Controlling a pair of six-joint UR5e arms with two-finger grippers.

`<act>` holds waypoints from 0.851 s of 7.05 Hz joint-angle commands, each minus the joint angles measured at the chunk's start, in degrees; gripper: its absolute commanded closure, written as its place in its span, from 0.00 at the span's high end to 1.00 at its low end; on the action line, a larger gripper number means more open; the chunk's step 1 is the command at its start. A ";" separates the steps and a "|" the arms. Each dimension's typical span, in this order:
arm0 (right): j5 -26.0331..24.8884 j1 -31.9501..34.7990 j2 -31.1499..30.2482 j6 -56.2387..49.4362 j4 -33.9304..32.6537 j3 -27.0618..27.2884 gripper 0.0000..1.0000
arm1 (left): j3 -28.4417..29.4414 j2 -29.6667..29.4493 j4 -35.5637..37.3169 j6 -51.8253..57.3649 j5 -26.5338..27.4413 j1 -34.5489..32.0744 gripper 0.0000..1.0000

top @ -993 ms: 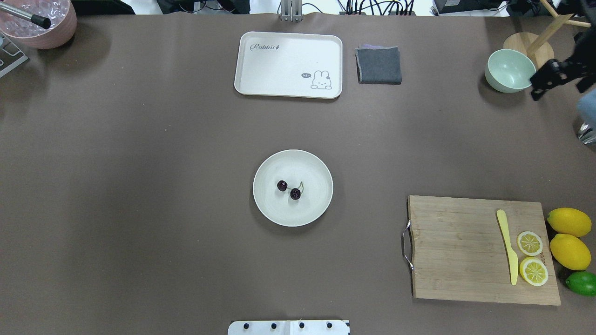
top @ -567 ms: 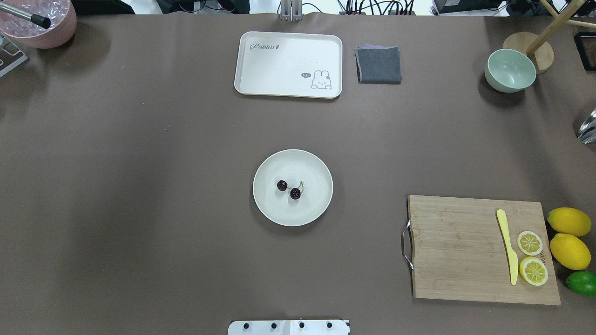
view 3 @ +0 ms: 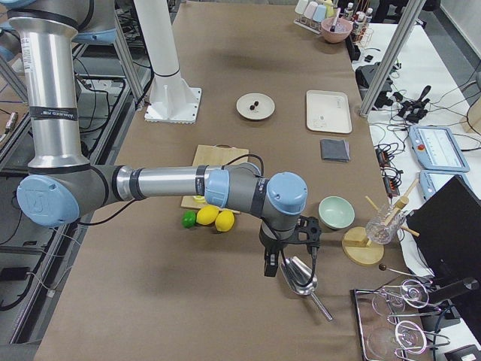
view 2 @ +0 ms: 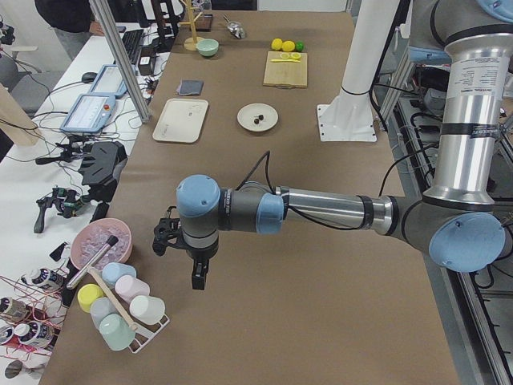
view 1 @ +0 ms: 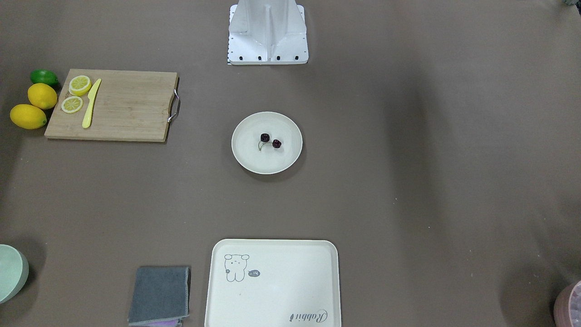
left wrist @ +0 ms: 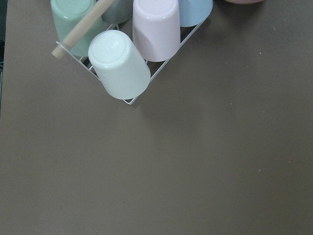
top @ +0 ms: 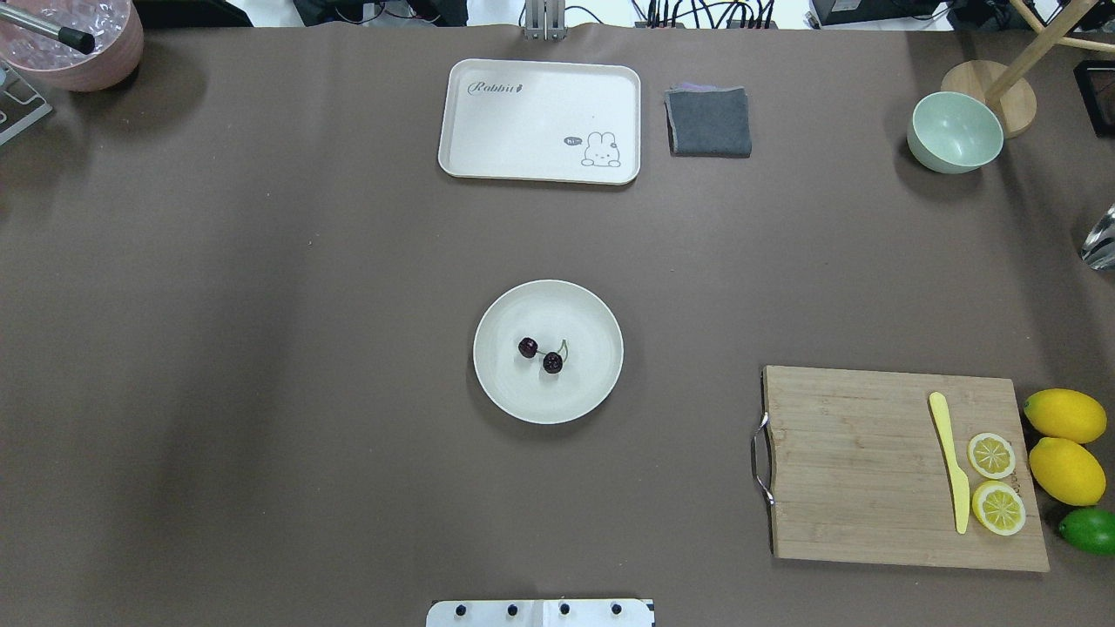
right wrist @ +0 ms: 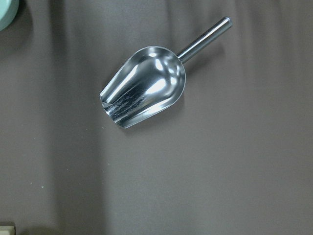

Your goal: Place red cherry on plate

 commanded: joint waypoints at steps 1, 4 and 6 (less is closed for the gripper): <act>-0.08 1.96 -1.72 -0.13 0.58 0.32 1.00 | -0.08 0.60 -1.00 -0.14 -0.02 0.25 0.98; -0.08 1.88 -3.84 2.07 7.52 -0.90 1.00 | 0.19 0.60 -1.09 -0.05 -0.02 0.52 0.98; -0.08 1.88 -3.58 2.16 7.53 -0.82 1.00 | 0.10 0.52 -1.26 -0.14 -0.02 1.48 0.98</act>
